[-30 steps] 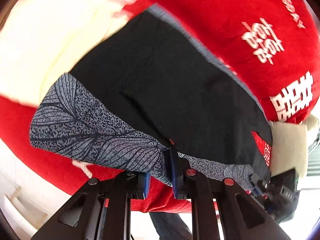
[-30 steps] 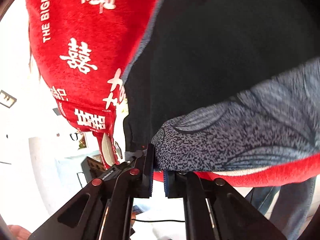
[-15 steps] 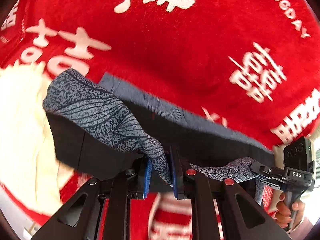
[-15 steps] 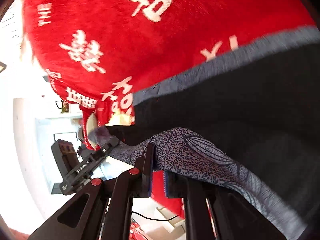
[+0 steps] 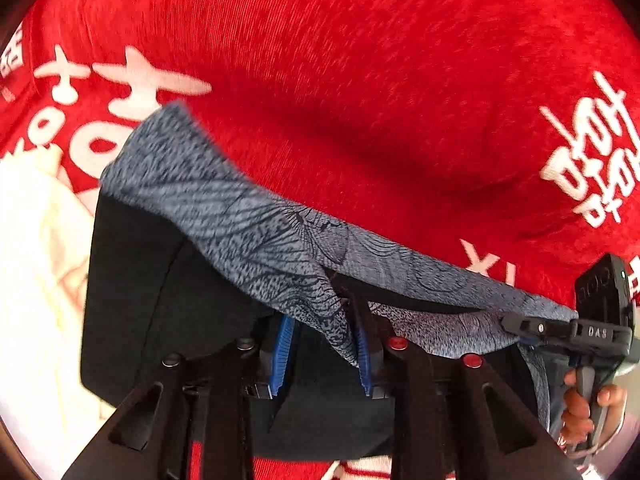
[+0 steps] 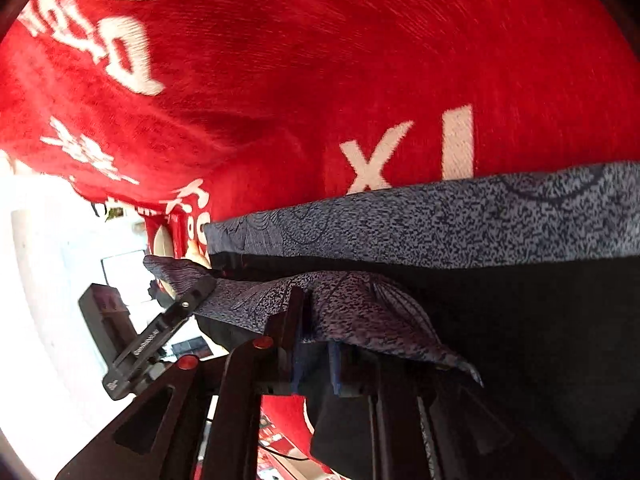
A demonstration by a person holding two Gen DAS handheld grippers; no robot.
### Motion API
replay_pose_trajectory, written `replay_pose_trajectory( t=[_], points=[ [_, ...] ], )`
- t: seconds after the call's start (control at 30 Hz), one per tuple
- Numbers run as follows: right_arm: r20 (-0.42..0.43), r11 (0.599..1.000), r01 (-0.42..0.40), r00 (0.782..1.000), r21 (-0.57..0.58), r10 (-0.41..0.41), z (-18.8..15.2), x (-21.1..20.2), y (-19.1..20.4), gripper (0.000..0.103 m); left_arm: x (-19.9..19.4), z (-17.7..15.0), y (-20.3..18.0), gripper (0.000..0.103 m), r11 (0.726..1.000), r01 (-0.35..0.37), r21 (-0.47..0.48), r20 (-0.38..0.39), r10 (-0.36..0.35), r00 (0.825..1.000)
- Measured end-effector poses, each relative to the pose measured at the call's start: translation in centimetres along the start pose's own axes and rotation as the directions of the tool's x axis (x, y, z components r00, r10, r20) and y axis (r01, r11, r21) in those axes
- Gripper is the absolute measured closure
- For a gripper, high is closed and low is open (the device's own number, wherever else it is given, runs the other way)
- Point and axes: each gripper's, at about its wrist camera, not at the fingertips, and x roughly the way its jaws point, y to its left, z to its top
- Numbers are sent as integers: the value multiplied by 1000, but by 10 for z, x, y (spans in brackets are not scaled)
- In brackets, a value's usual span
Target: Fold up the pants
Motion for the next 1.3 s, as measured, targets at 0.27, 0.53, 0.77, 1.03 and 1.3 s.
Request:
replay_pose_trajectory(
  t=[0.27, 0.53, 0.77, 1.03, 1.3],
  points=[
    [16, 994, 19, 1000, -108, -17, -7, -27, 47, 23, -43, -2, 2, 19, 991, -120, 63, 95, 113, 989],
    [-25, 929, 295, 951, -222, -308, -62, 0, 40, 28, 40, -42, -22, 19, 950, -234, 208, -65, 252, 966],
    [157, 919, 322, 943, -226, -292, -99, -60, 36, 28, 12, -71, -61, 19, 924, -220, 313, -39, 244, 969],
    [303, 877, 479, 830, 42, -468, -234, -150, -22, 27, -18, -150, -157, 19, 893, 82, 442, -189, 4, 982],
    [321, 805, 474, 747, 357, -583, -389, -192, -97, 27, -2, -231, -236, 19, 822, 263, 505, -301, -119, 946]
  ],
)
